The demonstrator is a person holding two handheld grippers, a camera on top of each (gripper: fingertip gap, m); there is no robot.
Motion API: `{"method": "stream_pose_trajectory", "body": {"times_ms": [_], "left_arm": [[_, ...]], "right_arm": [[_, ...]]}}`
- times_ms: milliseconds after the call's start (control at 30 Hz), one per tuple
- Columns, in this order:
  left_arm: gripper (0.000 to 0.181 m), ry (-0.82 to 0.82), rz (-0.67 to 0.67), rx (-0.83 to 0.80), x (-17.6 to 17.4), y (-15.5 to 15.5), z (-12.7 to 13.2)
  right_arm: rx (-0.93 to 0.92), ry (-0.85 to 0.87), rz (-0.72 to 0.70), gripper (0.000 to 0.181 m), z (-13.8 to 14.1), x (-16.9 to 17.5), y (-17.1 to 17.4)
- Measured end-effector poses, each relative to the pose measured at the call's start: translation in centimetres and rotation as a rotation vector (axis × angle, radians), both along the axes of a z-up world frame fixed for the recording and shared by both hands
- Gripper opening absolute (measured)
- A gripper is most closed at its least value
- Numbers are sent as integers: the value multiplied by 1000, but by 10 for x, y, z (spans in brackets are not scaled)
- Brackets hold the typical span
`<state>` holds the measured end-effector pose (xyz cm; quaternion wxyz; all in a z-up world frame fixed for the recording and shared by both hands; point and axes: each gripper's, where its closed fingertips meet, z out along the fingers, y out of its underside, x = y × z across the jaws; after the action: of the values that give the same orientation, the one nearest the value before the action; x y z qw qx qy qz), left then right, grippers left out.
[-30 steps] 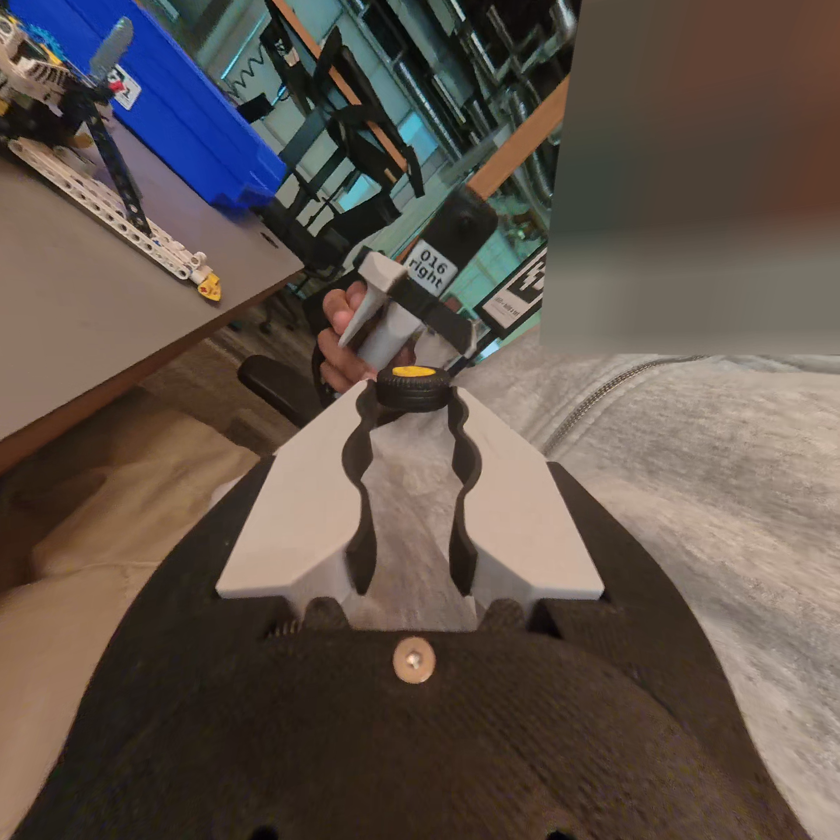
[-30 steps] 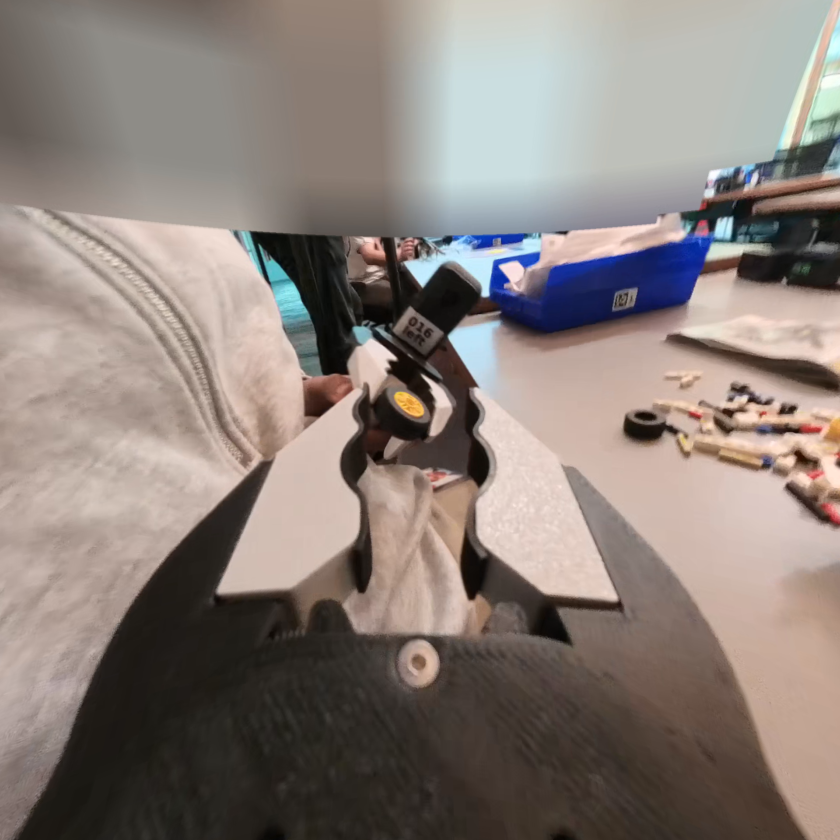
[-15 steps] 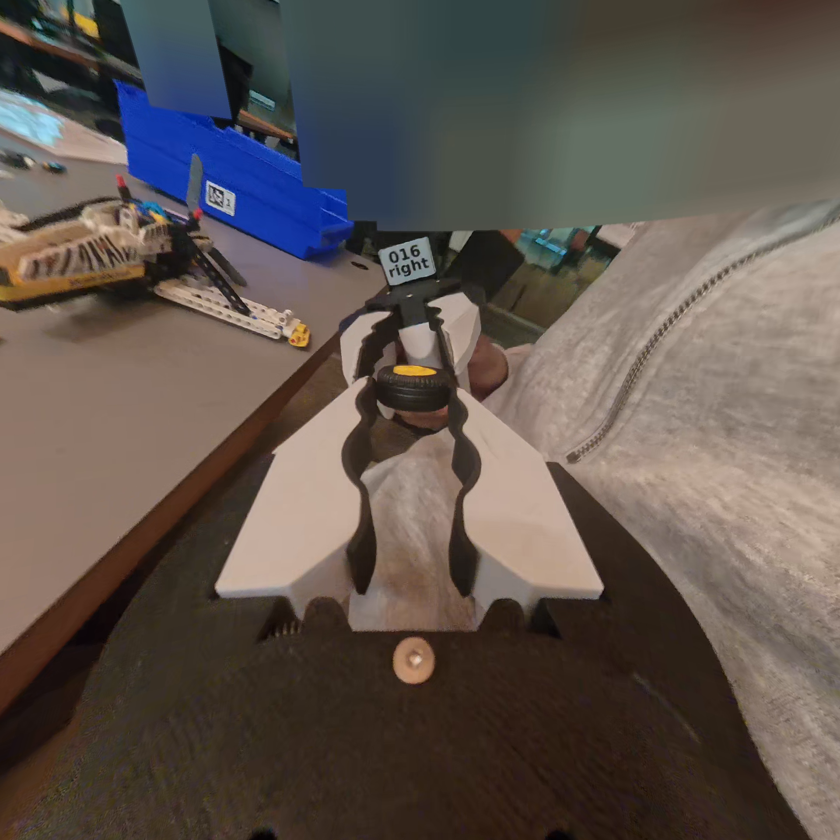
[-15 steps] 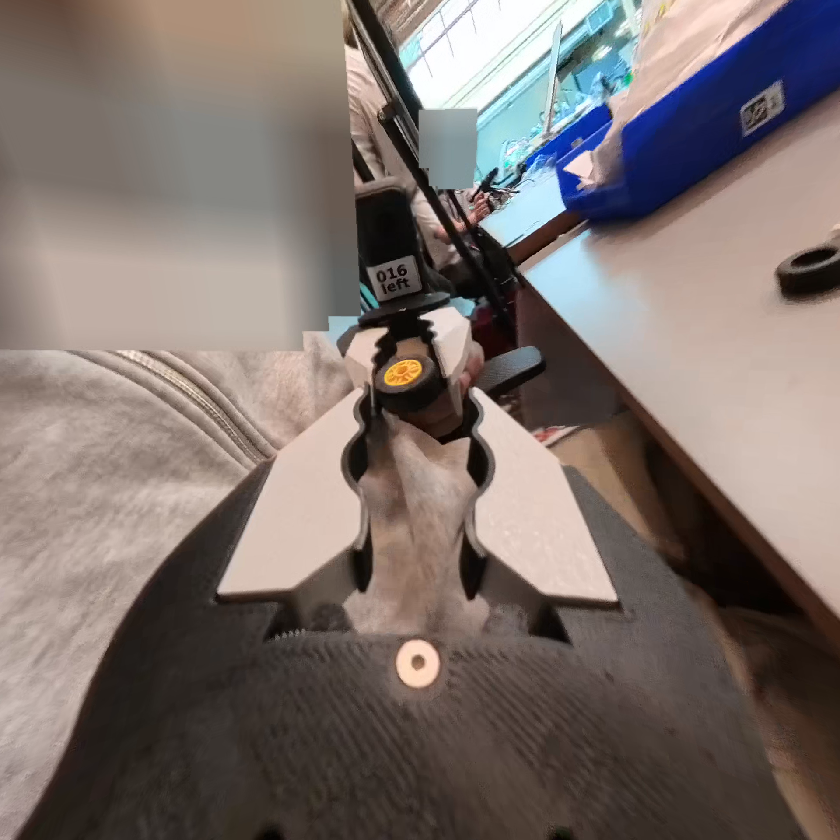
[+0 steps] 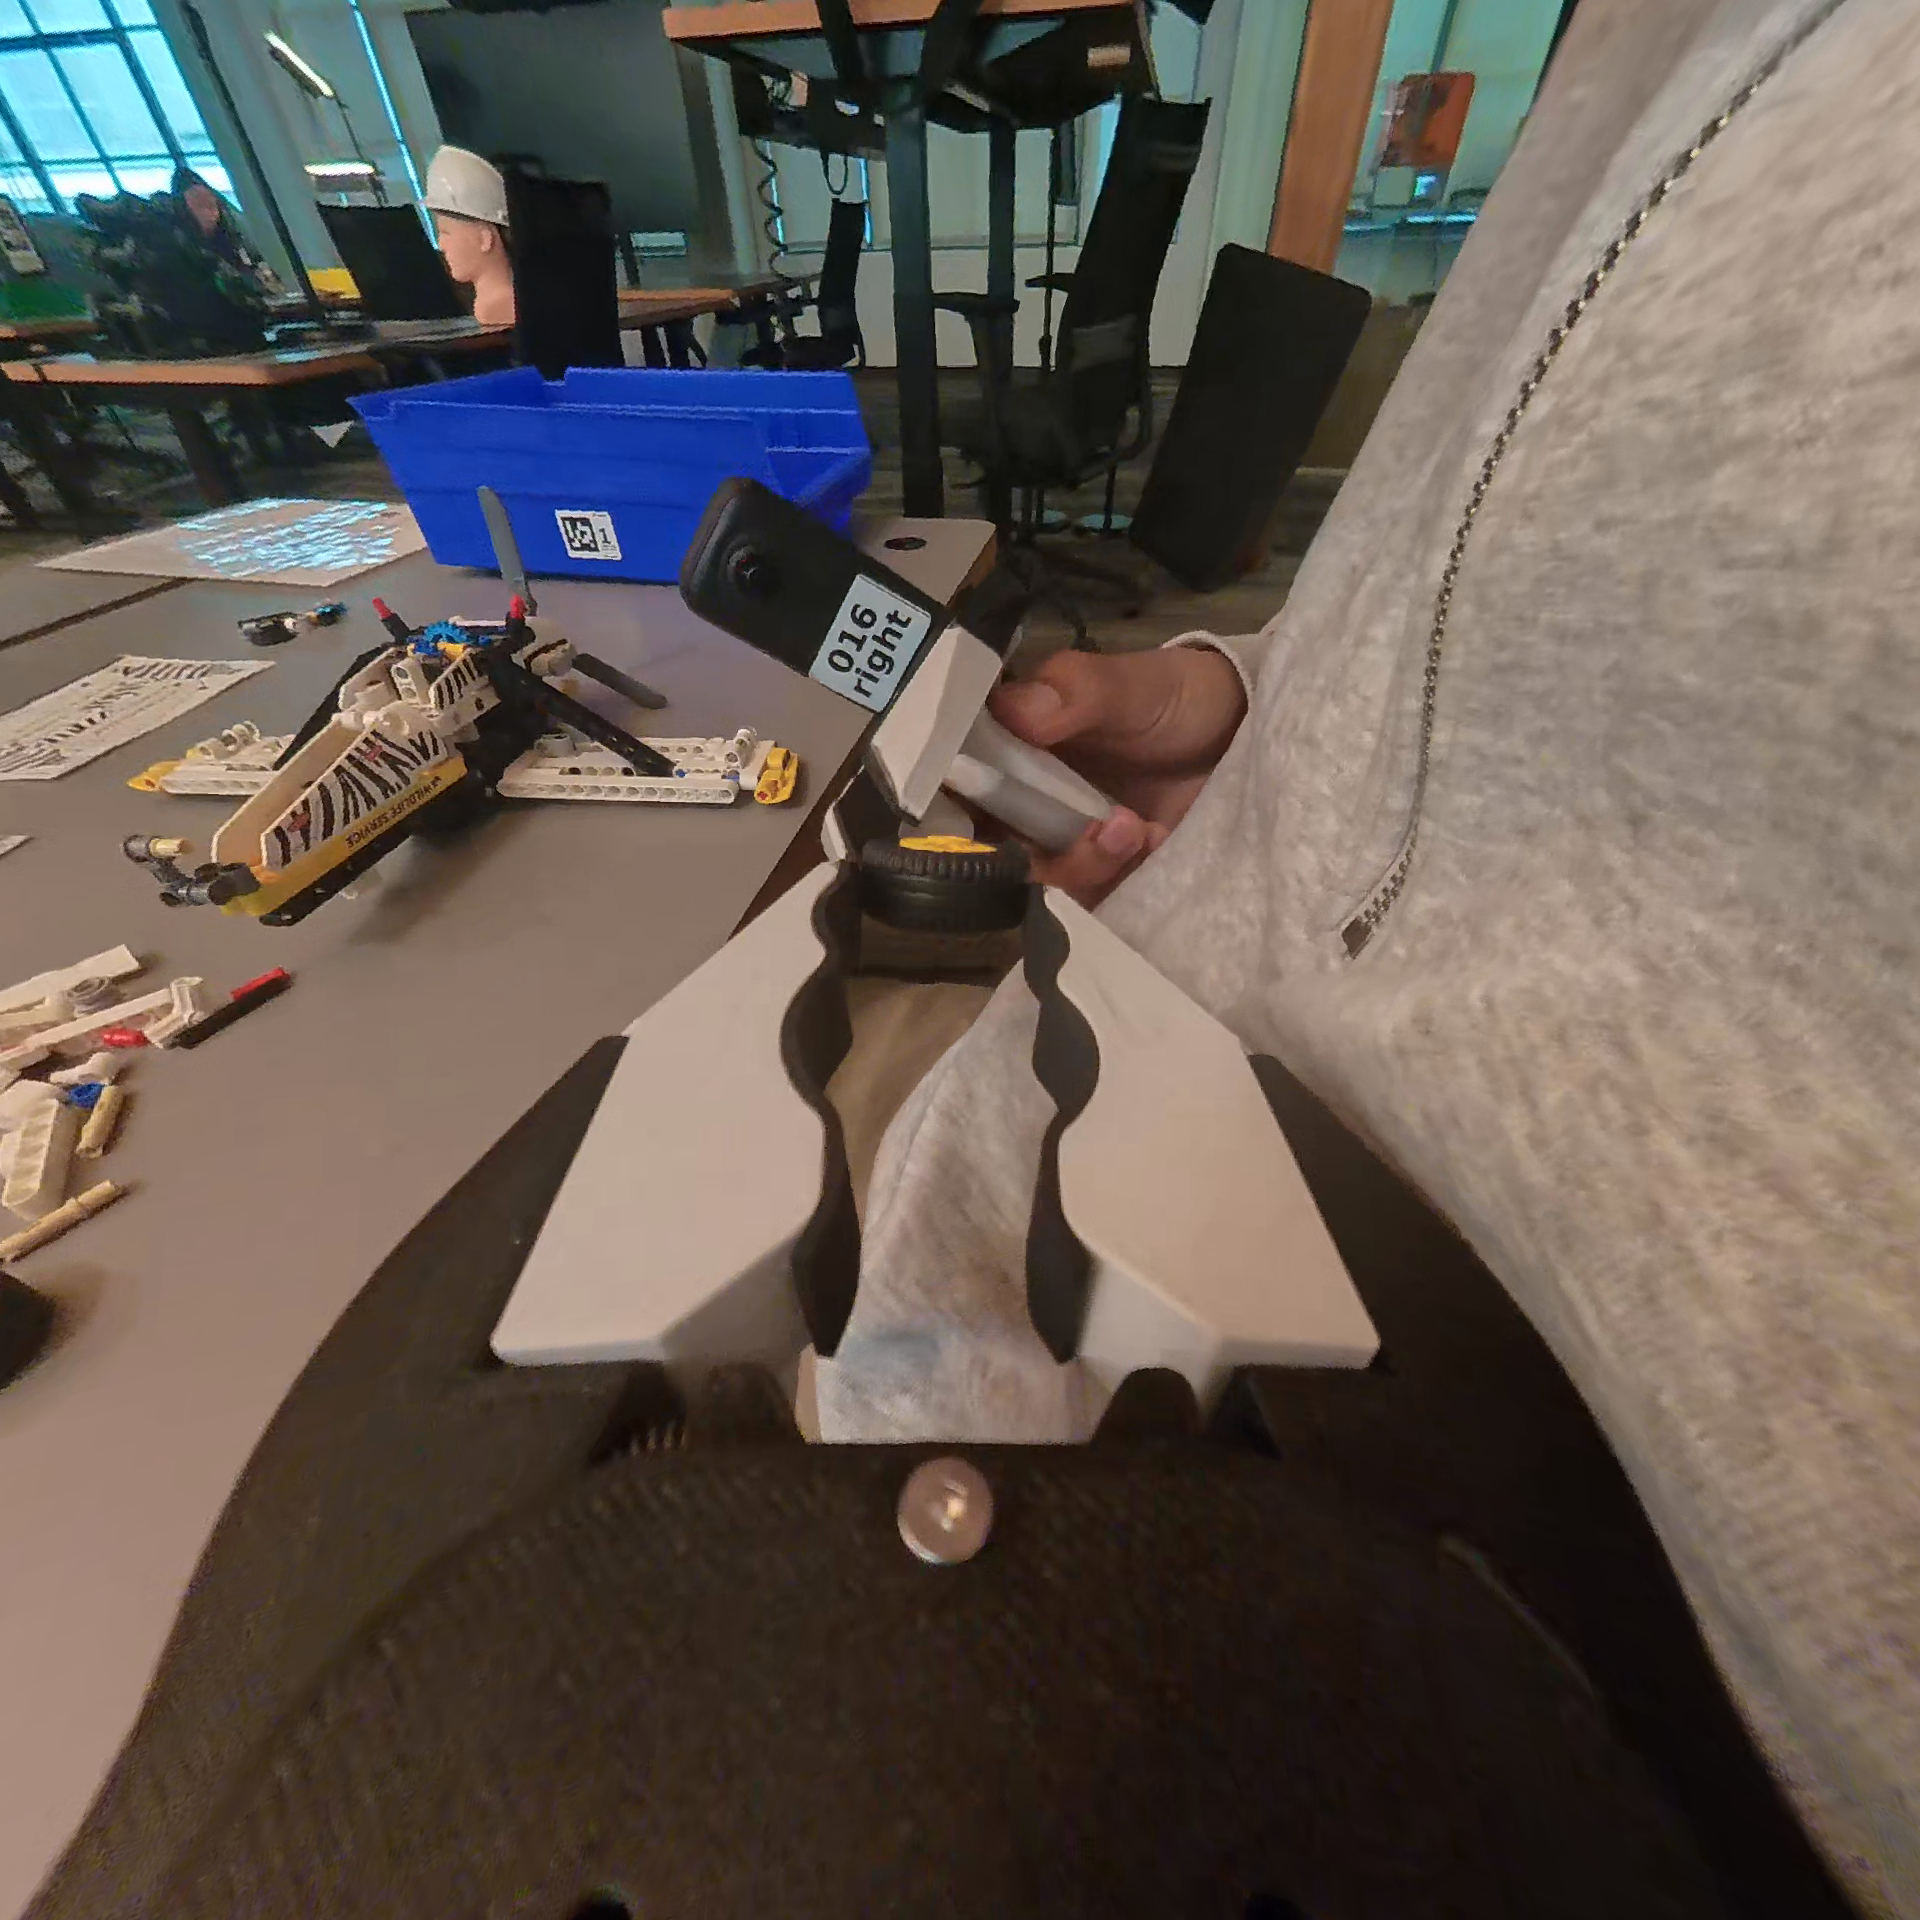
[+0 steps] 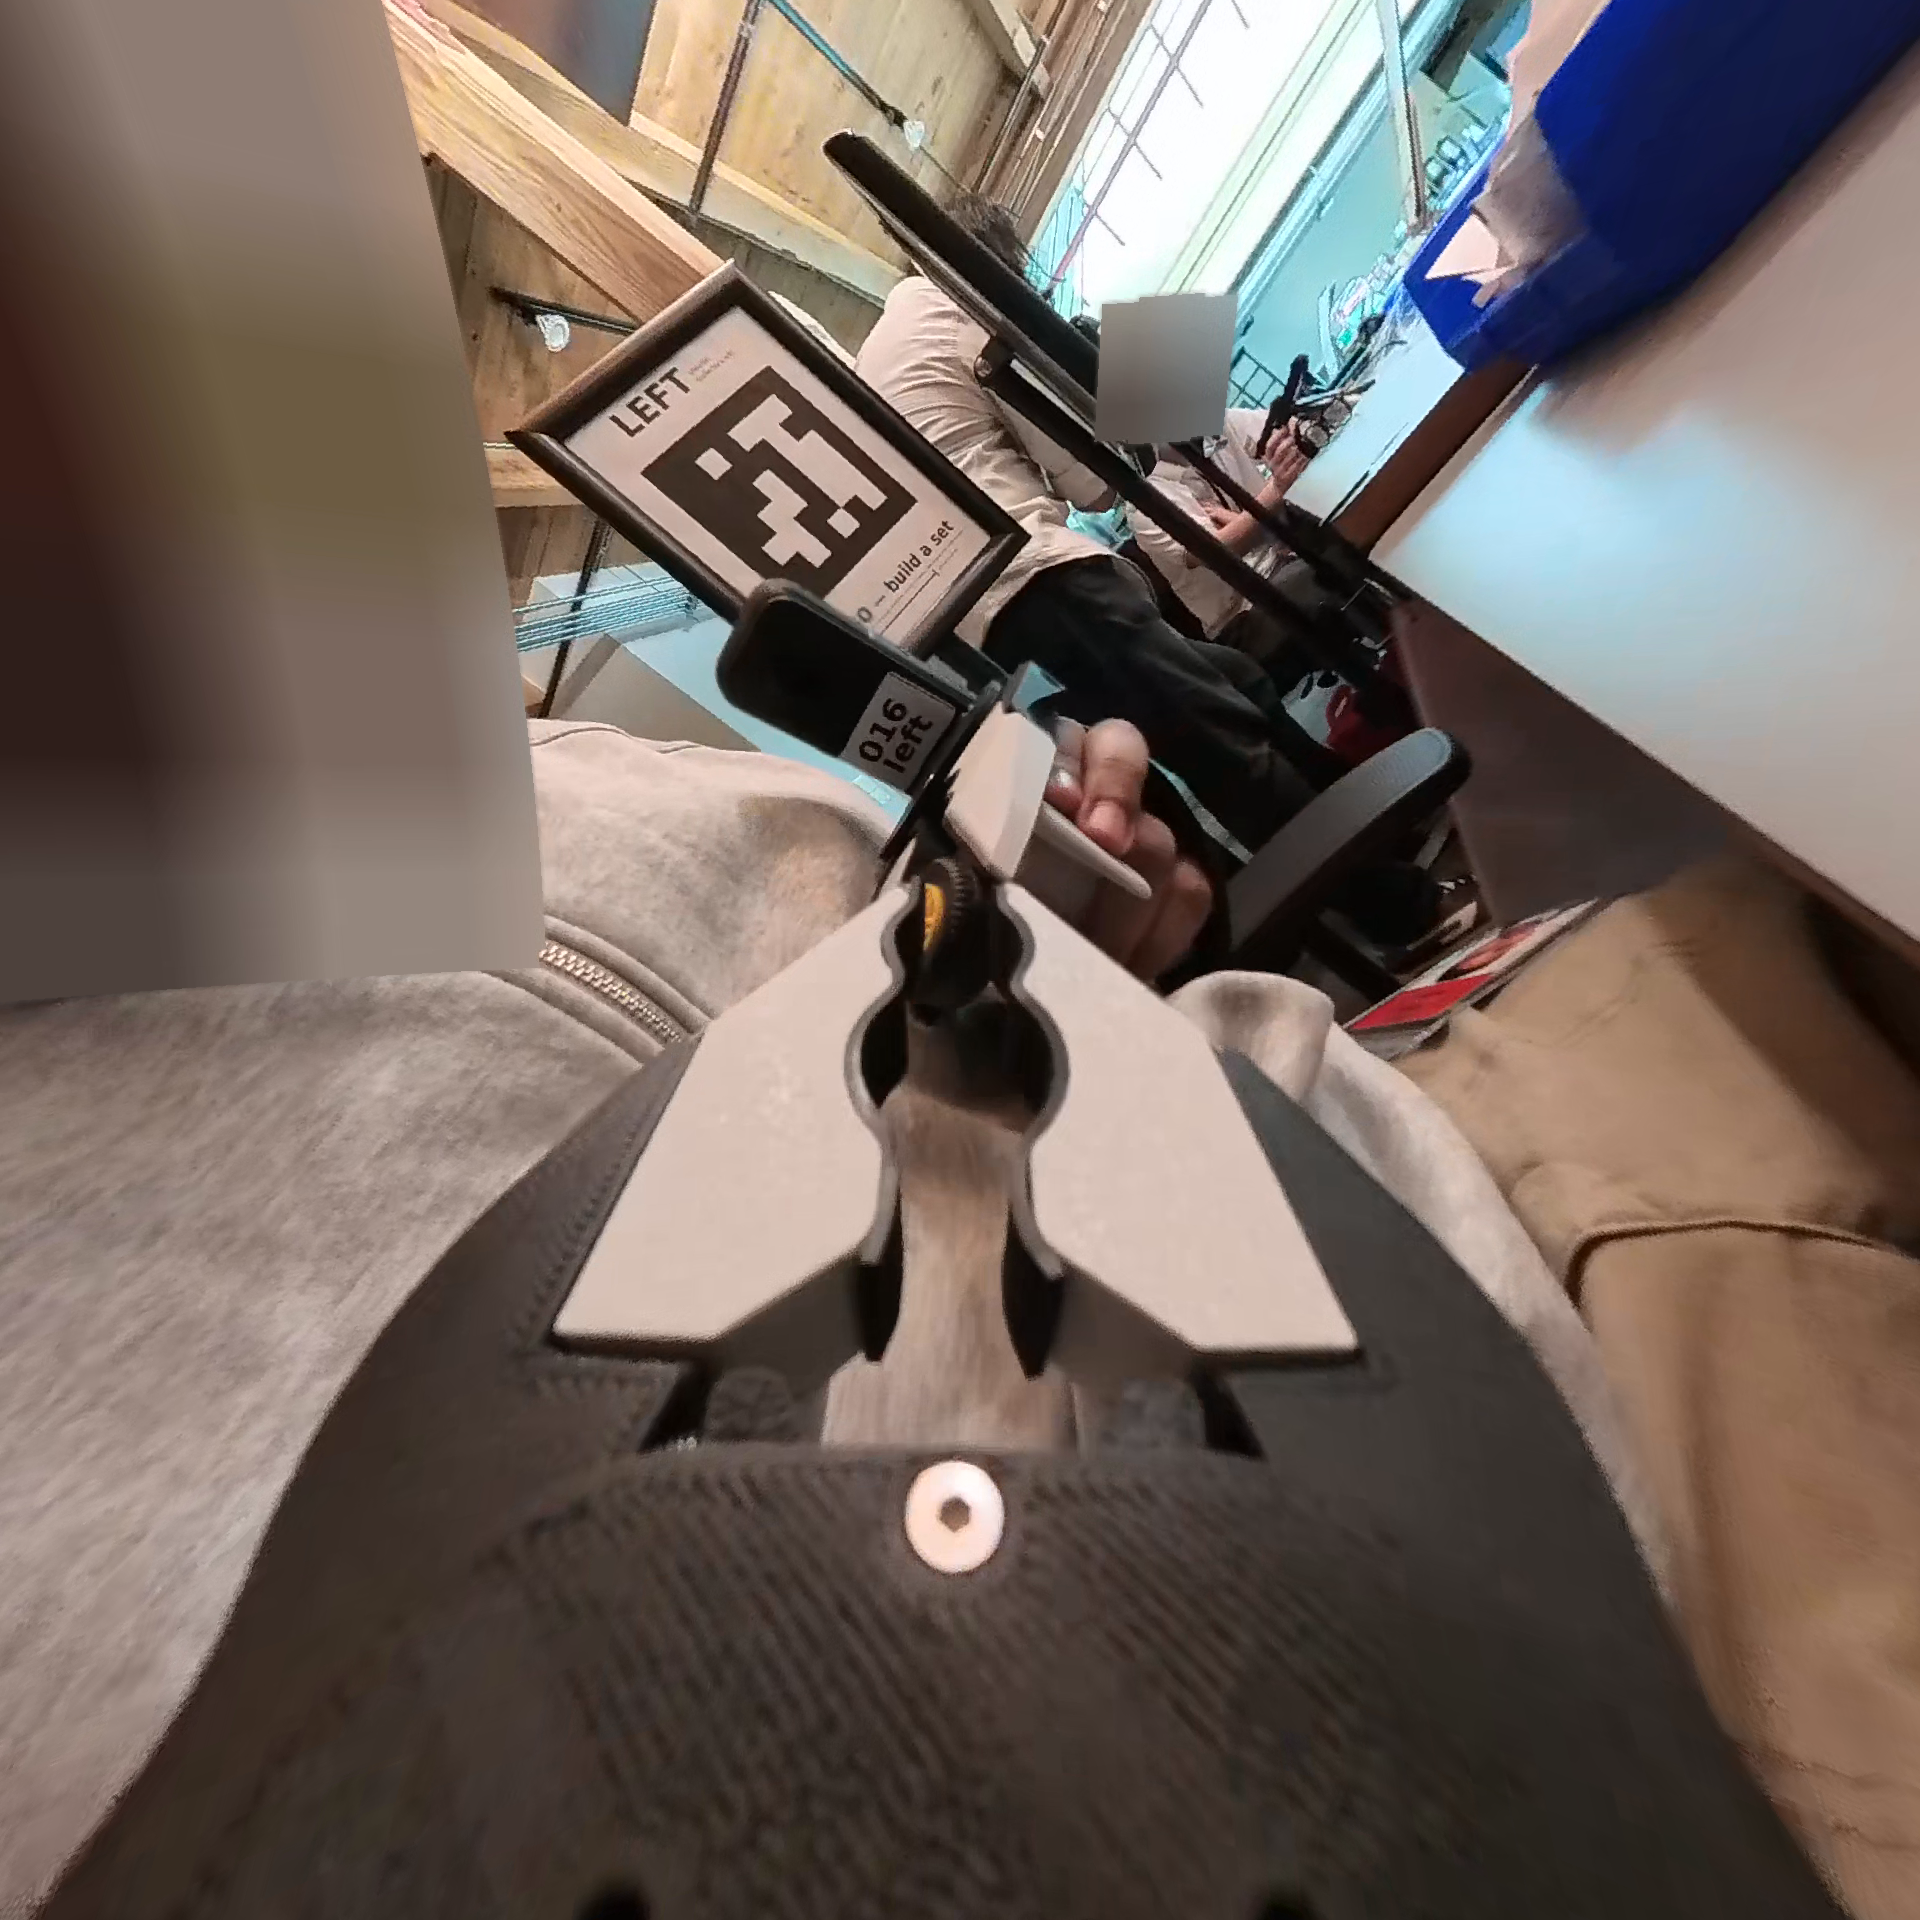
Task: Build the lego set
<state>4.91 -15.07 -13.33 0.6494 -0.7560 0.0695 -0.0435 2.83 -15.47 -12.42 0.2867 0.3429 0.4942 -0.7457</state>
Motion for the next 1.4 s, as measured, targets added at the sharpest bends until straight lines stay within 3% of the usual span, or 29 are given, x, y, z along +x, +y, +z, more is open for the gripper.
{"method": "stream_pose_trajectory", "body": {"times_ms": [100,200,933,1067,1167,1267,1400], "left_arm": [[29,23,1,-4,0,0,0],[29,33,-2,-12,1,0,-1],[29,1,-28,-120,7,1,-16],[29,-50,-9,-80,3,2,-13],[29,-67,-4,-64,0,2,-12],[29,-46,18,-49,-4,1,-11],[29,-60,12,-13,-3,2,-7]], "right_arm": [[45,-26,4,21,-7,1,-1],[34,-27,20,12,-5,3,-1],[144,-43,9,7,-19,7,-4],[129,-22,-29,7,-16,3,-2],[72,-46,-69,21,-10,-5,7],[112,-39,-104,20,-13,-8,15],[140,-75,-1,34,-20,5,-1]]}}
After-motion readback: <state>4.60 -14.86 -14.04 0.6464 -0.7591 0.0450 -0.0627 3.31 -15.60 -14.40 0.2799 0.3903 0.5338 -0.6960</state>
